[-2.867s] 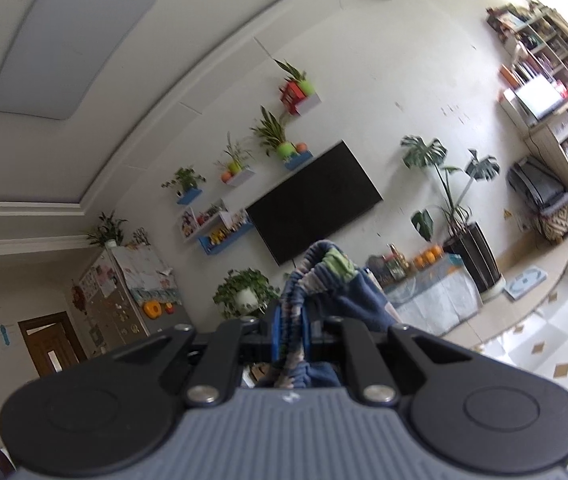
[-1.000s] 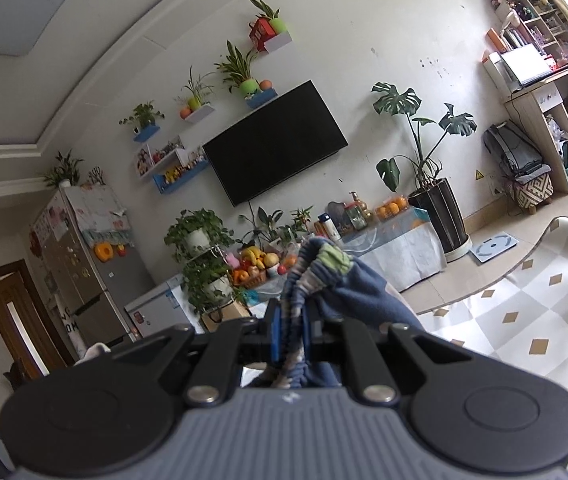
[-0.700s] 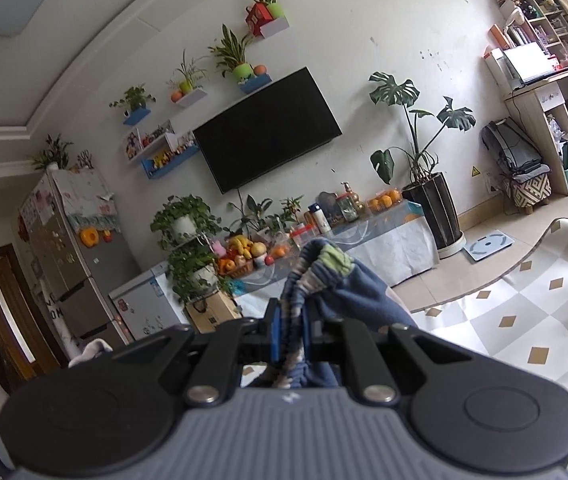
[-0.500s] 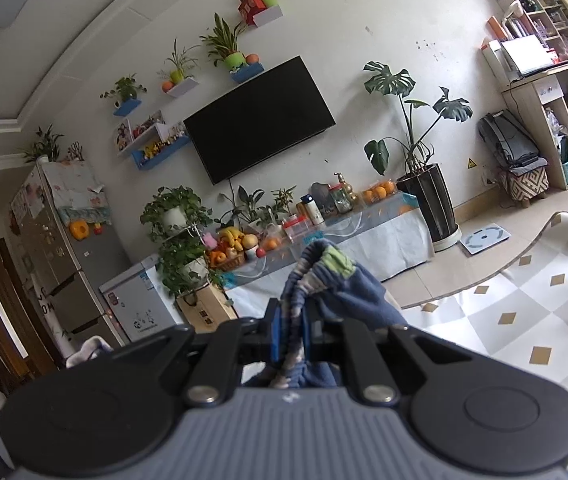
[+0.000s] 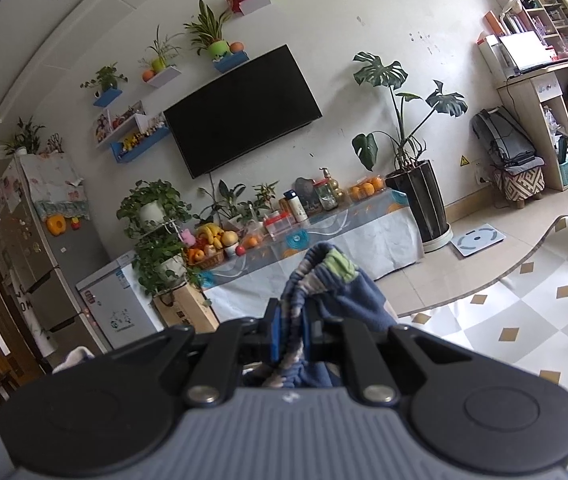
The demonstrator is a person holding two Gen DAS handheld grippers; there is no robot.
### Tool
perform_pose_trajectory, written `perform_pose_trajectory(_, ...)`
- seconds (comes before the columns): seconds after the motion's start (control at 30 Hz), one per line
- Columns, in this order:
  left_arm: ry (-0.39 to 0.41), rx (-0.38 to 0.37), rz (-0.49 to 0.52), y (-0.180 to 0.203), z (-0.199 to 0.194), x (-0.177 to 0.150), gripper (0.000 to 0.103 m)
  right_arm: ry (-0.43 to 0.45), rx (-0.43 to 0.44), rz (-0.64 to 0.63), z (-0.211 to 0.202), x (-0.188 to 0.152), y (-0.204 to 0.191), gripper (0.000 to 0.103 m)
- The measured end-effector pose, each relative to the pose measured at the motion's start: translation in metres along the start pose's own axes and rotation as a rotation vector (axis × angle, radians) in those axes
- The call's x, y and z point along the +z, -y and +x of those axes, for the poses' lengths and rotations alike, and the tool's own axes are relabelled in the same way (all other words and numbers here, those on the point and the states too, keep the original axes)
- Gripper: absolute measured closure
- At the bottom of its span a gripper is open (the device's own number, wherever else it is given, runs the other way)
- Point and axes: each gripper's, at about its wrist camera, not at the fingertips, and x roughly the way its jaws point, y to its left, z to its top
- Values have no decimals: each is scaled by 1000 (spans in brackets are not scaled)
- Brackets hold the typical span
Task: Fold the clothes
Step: 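Hold the blue pants raised with both tools, letting the legs hang, then lower the pants onto the mat with both tools and open both grippers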
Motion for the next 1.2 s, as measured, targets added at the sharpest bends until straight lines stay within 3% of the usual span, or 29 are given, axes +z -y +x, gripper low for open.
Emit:
perform_pose_trajectory(0.47, -60, 31, 39, 36, 89, -31, 93, -51, -39, -42, 95, -12, 32, 94)
perform_pose_trajectory(0.57, -99, 51, 44, 43, 117, -42, 88, -70, -48, -42, 119, -19, 40, 93)
perform_pose_trajectory(0.67, -183, 60, 55, 51, 153, -59, 86, -111, -61, -33, 147, -31, 53, 87)
perform_pose_trajectory(0.7, -217, 59, 64, 54, 165, -65, 85, -121, -69, -27, 154, -35, 57, 79)
perform_pose_trajectory(0.77, -302, 54, 86, 59, 186, -77, 77, -131, -87, -17, 163, -45, 65, 61)
perform_pose_trajectory(0.87, -390, 35, 75, 62, 199, -91, 64, -147, -102, -47, 166, -60, 74, 60)
perform_pose_trajectory(0.97, -420, 40, 81, 67, 196, -102, 59, -181, -101, -73, 164, -74, 85, 58)
perform_pose_trajectory(1.13, -477, 48, 75, 69, 195, -117, 37, -253, -114, -80, 151, -99, 102, 54)
perform_pose_trajectory(1.2, -496, 37, 76, 66, 199, -116, 37, -287, -111, -74, 143, -109, 107, 53)
